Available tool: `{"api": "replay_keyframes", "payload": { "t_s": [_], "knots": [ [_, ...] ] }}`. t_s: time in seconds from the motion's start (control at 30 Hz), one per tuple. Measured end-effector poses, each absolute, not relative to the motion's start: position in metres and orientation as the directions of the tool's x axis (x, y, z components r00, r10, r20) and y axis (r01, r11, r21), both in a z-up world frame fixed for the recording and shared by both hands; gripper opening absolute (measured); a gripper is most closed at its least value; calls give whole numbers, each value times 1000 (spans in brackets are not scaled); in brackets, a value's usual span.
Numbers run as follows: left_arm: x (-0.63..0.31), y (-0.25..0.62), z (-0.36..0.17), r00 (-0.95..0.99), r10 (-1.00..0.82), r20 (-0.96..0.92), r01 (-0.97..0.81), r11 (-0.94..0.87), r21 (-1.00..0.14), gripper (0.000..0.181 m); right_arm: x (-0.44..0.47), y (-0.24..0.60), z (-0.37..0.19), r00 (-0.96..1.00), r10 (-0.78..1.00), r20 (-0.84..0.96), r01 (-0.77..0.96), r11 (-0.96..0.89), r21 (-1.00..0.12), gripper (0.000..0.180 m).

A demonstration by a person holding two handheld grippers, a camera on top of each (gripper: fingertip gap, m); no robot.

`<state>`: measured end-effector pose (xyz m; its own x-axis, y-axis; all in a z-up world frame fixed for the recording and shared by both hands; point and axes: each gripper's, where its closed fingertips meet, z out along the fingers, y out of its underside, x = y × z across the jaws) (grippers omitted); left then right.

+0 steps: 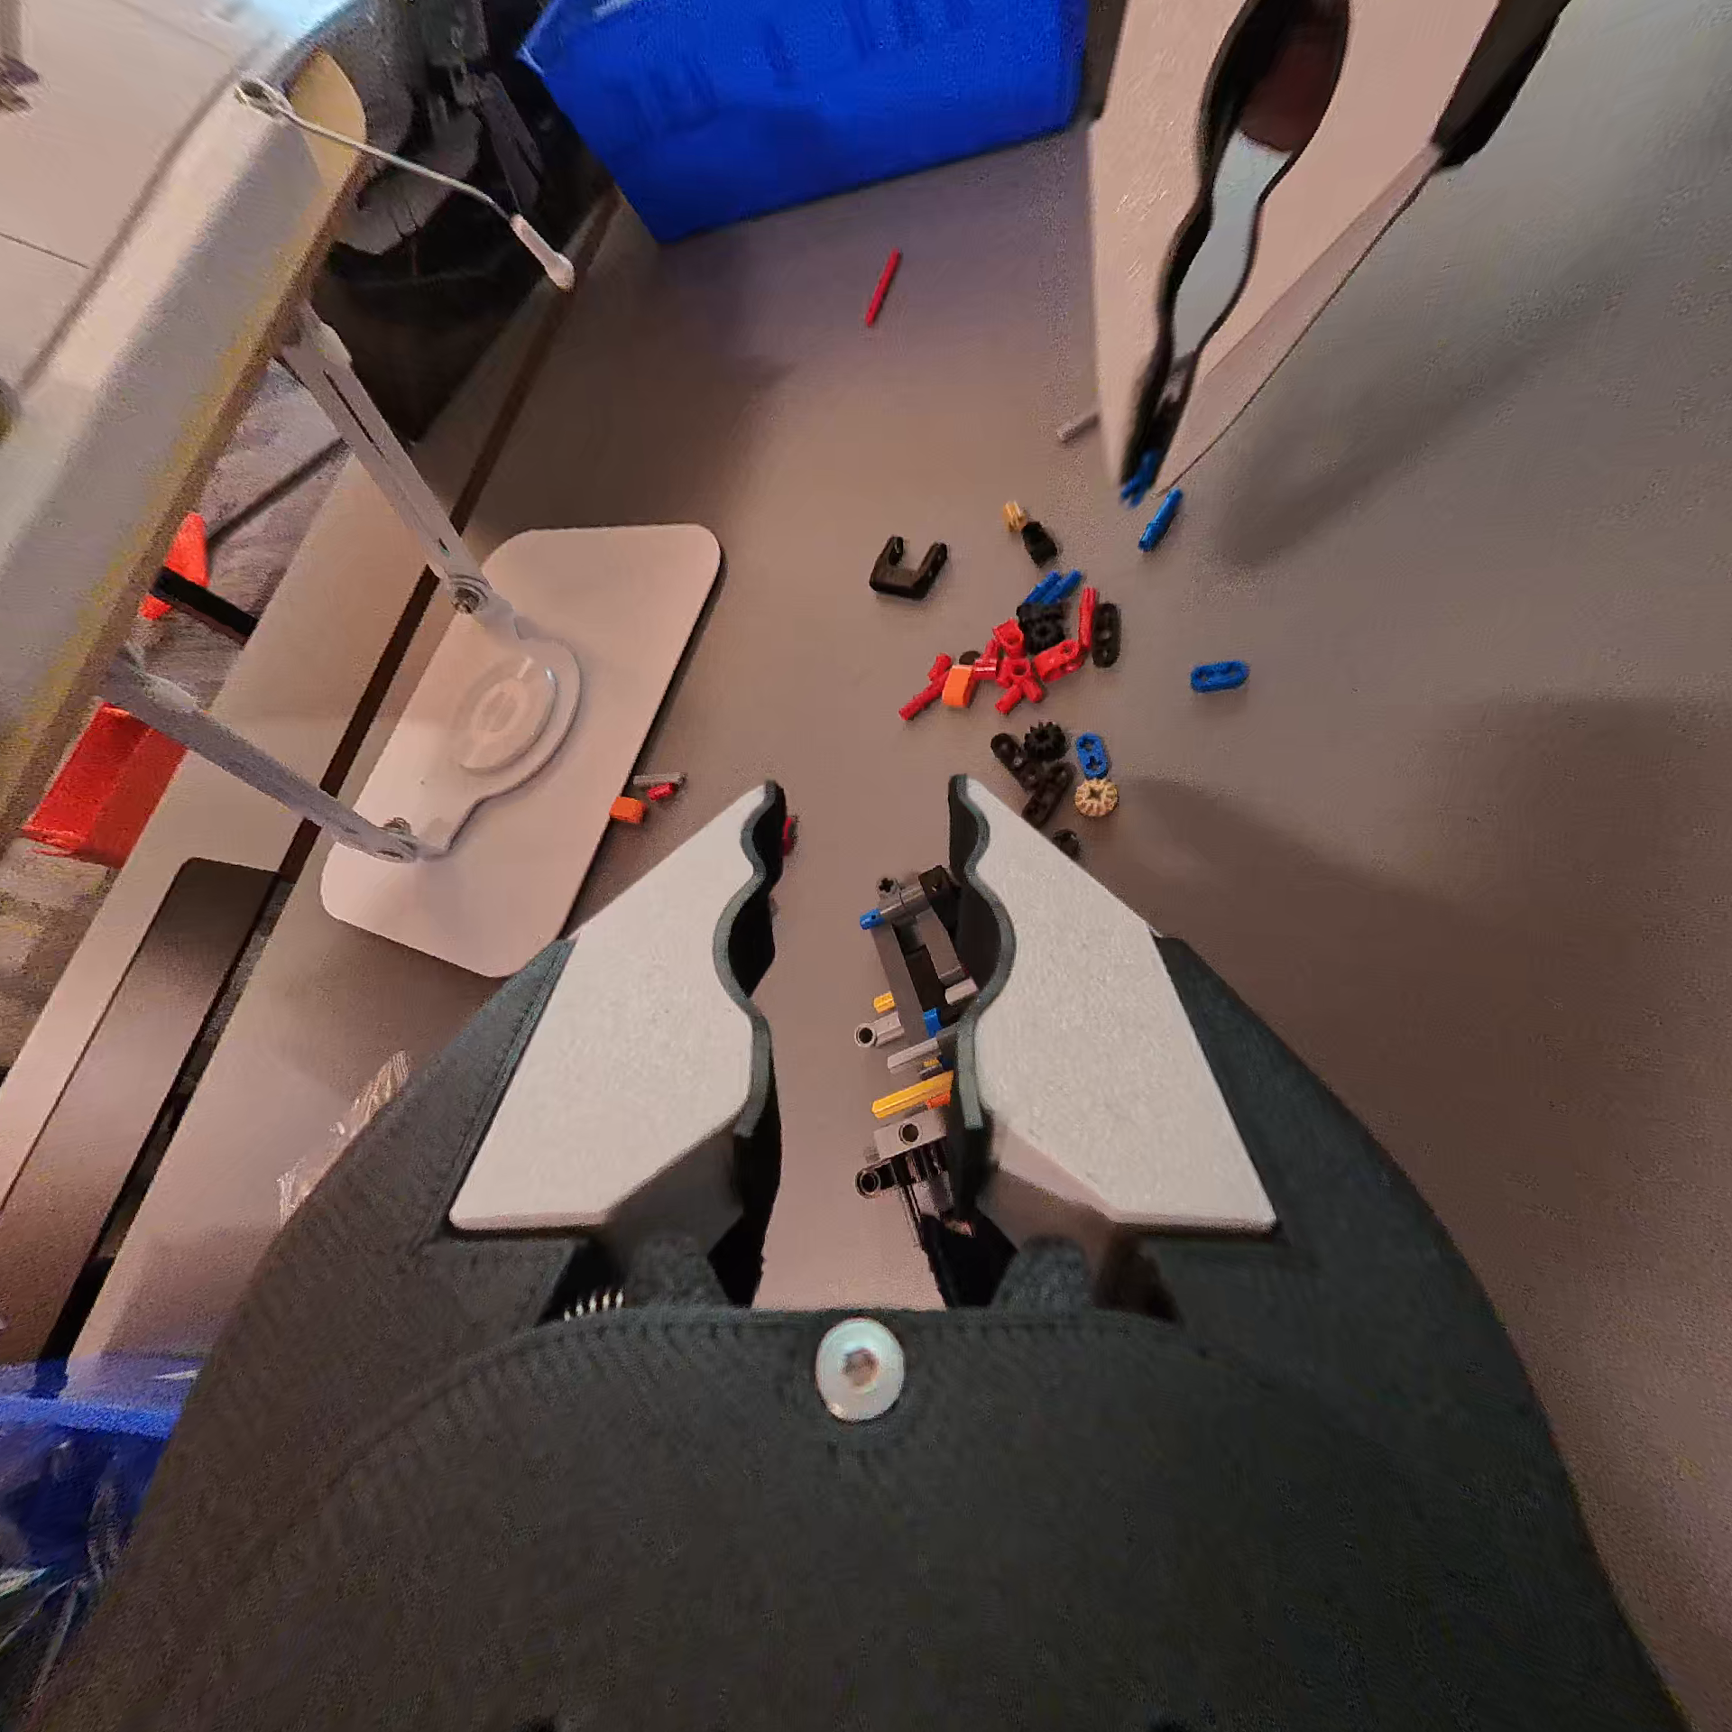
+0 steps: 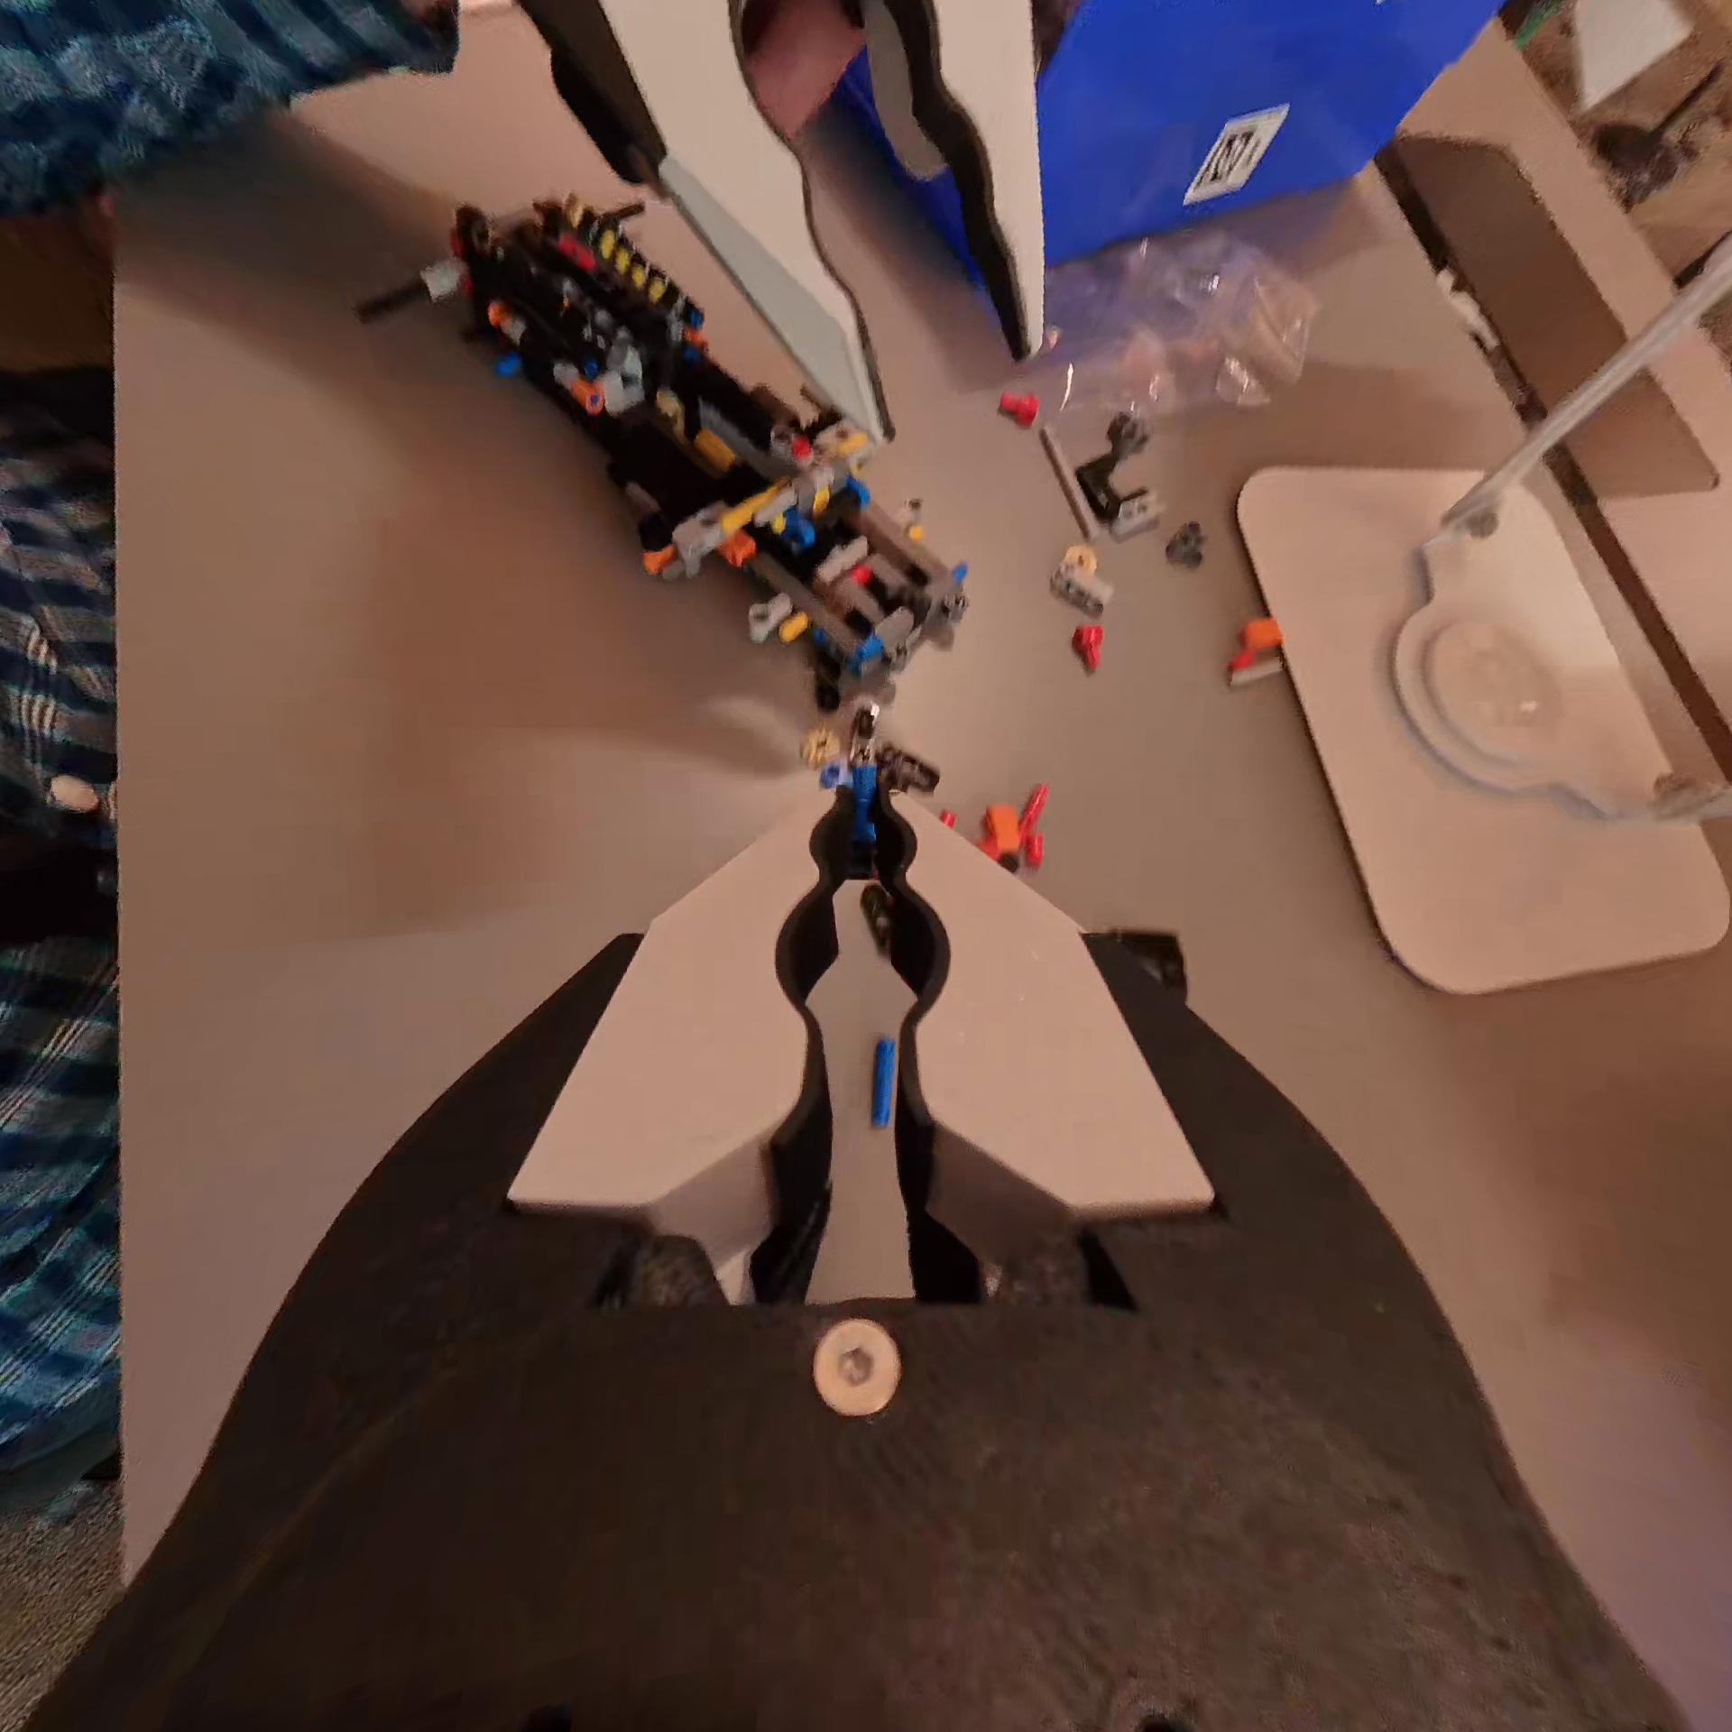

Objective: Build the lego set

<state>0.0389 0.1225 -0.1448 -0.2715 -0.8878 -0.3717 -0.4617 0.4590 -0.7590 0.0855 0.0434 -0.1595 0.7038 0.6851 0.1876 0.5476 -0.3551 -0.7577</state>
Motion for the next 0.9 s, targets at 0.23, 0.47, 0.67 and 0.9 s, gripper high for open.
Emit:
{"api": "replay_keyframes", "payload": {
  "t_s": [0.23,0.47,0.67,0.9],
  "knots": [
    [43,122,-153,-282,-891,-357,-474,453,-755,33,105,5,-204,739,654,161,564,-470,-679,1],
    [45,129,-161,-270,-902,-335,-504,429,-750,34,104,-14,-234,724,664,188,614,-496,-614,13],
    [44,137,-166,-253,-903,-346,-532,429,-730,34,110,-10,-214,764,638,95,508,-505,-698,19],
    [41,150,-159,-208,-911,-355,-535,410,-739,34,143,12,-223,801,597,38,472,-591,-655,16]
  ]
}}
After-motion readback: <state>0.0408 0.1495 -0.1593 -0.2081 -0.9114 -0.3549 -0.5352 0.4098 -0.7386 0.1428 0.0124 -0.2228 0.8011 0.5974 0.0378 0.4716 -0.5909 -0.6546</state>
